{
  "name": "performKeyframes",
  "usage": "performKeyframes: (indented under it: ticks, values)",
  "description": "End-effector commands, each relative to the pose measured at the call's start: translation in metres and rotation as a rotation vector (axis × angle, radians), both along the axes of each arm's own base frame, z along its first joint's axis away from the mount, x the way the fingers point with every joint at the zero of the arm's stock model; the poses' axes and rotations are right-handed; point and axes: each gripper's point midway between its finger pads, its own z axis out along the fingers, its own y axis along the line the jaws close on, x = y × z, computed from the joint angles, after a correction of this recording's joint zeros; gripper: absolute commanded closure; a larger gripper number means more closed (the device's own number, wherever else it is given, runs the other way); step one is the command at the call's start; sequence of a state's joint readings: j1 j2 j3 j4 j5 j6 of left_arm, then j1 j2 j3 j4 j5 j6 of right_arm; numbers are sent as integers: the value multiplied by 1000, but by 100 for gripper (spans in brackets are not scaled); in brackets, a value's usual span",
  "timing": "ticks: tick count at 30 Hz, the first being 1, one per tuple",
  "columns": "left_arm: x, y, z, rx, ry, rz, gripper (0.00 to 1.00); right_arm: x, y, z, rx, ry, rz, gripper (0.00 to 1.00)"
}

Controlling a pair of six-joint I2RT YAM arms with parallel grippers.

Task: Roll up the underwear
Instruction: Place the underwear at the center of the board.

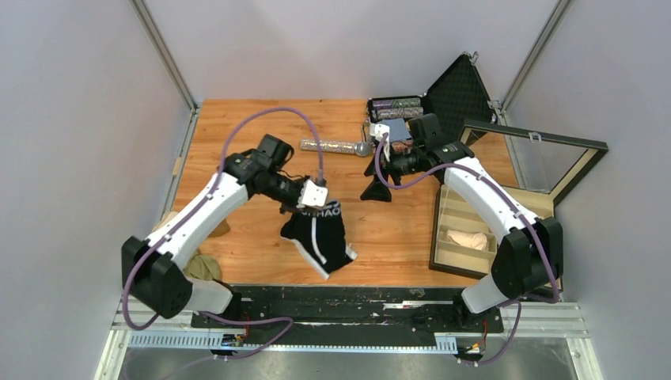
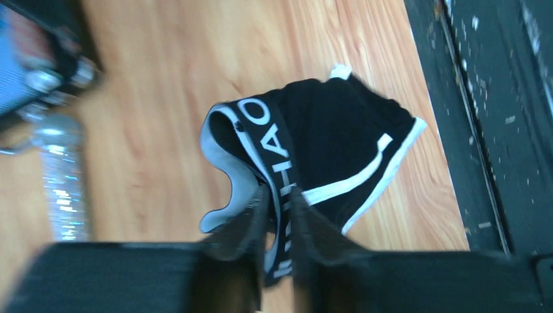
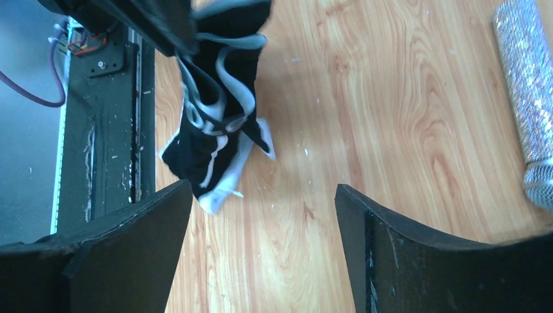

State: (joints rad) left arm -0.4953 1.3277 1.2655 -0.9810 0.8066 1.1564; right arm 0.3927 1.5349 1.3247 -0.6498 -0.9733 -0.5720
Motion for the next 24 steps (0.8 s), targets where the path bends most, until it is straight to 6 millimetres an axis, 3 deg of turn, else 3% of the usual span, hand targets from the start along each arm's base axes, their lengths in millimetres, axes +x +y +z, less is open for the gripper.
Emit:
performKeyframes:
  ticks: [1,2,3,4,5,6,9,11,12,17,21,24]
  values:
    - [20,9,-35,140,-126,-27,57,2,-12,-14,-32,-54,-17,17]
    - [25,9,-35,135,-113,18,51,2,-11,-16,-29,-49,-7,17]
    - [29,12,-33,141,-72,115,35,1,-10,-18,-22,-44,8,17]
    - [43,10,-24,107,-101,185,28,1,-8,-22,-15,-33,25,18]
    - [48,13,-20,83,-30,293,26,2,-5,-26,-10,-25,39,18]
    - [65,19,-10,38,-19,378,24,6,-3,-31,-12,-19,48,18]
    - [94,42,-12,-20,270,754,25,20,2,-46,-27,1,55,20]
    - [106,67,-25,-26,459,974,29,29,4,-54,-39,20,47,21]
    - [109,84,-43,1,557,1067,33,32,5,-54,-41,28,41,21]
    - [83,109,-107,45,1059,1309,37,32,7,-46,-32,52,25,21]
    - [79,114,-132,80,1082,1336,32,28,4,-46,-42,73,14,21]
    - [82,115,-150,117,1096,1355,35,28,3,-47,-53,83,2,21]
